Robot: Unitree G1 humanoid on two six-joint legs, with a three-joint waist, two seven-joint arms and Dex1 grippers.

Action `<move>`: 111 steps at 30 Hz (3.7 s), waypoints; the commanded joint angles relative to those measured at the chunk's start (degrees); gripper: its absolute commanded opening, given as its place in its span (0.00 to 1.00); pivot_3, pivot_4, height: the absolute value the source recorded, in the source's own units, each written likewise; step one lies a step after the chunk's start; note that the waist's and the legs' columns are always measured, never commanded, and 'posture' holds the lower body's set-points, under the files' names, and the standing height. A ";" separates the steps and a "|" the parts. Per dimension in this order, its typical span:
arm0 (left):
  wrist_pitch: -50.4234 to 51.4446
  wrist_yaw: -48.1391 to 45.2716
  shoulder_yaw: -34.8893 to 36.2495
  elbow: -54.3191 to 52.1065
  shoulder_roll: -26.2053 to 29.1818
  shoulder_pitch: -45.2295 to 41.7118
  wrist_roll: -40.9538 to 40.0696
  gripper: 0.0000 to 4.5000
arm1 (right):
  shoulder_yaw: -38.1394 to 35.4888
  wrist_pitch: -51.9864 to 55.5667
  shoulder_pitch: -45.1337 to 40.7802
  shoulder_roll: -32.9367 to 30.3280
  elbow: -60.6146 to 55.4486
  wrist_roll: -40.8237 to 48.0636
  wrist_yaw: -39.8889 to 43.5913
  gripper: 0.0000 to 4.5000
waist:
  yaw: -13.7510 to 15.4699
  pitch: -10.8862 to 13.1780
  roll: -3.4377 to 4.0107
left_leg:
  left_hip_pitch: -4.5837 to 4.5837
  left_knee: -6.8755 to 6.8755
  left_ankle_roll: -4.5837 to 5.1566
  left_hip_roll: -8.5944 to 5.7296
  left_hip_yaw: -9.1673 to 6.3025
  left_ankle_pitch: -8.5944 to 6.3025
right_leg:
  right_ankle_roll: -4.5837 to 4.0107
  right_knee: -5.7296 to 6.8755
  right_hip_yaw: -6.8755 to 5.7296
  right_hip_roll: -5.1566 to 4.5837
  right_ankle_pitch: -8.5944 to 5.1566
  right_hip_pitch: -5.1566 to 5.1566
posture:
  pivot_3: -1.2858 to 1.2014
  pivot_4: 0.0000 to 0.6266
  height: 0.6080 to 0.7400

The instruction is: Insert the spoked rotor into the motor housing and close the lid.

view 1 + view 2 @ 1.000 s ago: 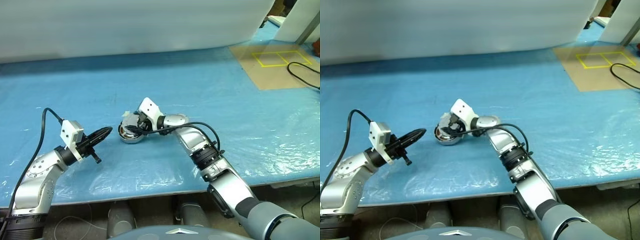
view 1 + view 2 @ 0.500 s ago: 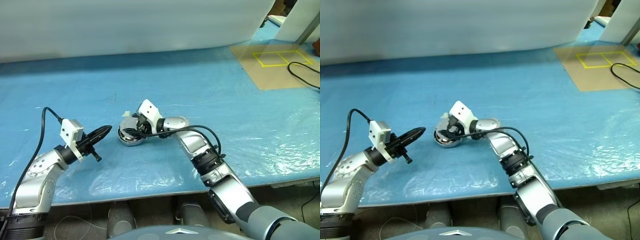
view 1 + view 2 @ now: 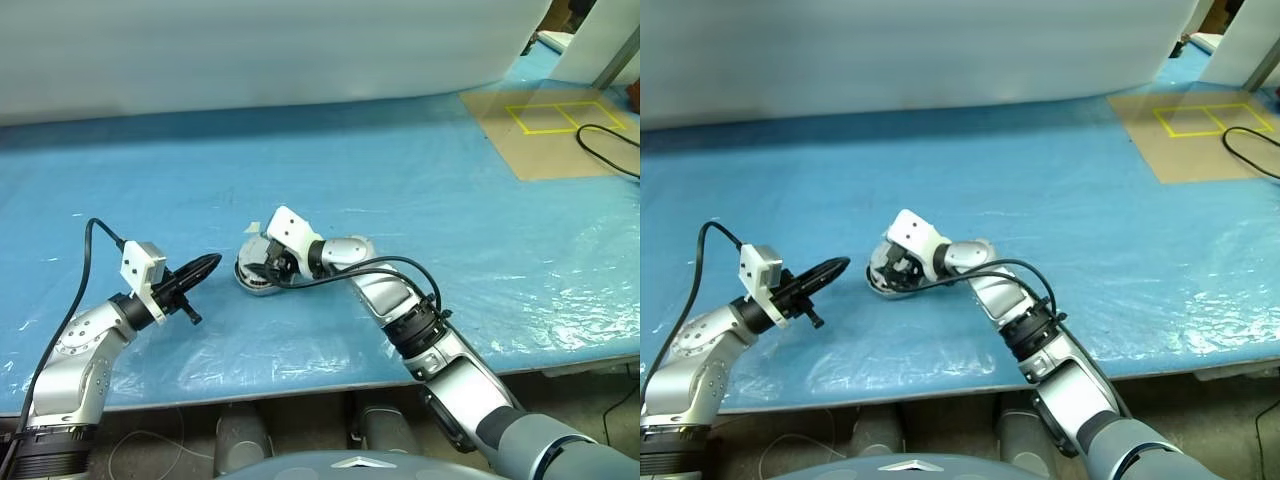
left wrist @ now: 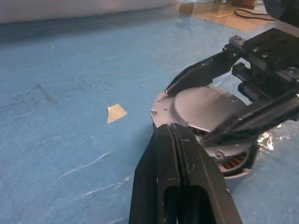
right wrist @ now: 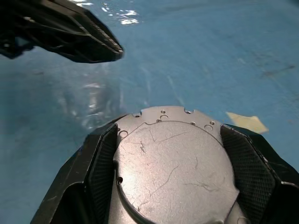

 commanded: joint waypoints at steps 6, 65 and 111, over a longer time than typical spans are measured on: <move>-2.07 -0.94 -0.57 1.05 -0.49 -0.71 1.00 0.00 | 0.32 6.89 -2.27 0.58 -0.61 -5.95 -10.71 0.70 | 0.07 0.00 0.00 | 0.04 0.02 0.00 -0.01 0.00 0.00 | -0.01 0.03 0.00 0.00 -0.01 0.01 | 0.52 0.24 1.00; -2.85 -2.06 -3.03 4.99 -1.24 -3.07 3.32 0.00 | 5.62 -1.22 1.69 -3.60 -9.32 2.56 3.45 0.70 | 0.12 0.00 0.00 | 0.03 0.09 -0.01 -0.01 -0.01 0.00 | 0.13 0.10 0.03 0.03 0.08 0.00 | 0.52 0.24 1.00; -4.30 -3.56 -1.15 1.90 -0.12 -1.81 2.04 0.00 | 7.34 -7.05 5.87 -4.49 -5.70 0.61 7.81 0.70 | 0.06 -0.01 -0.02 | 0.03 0.15 0.00 -0.01 0.00 0.00 | -0.02 0.14 0.04 0.04 -0.01 0.10 | 0.52 0.24 1.00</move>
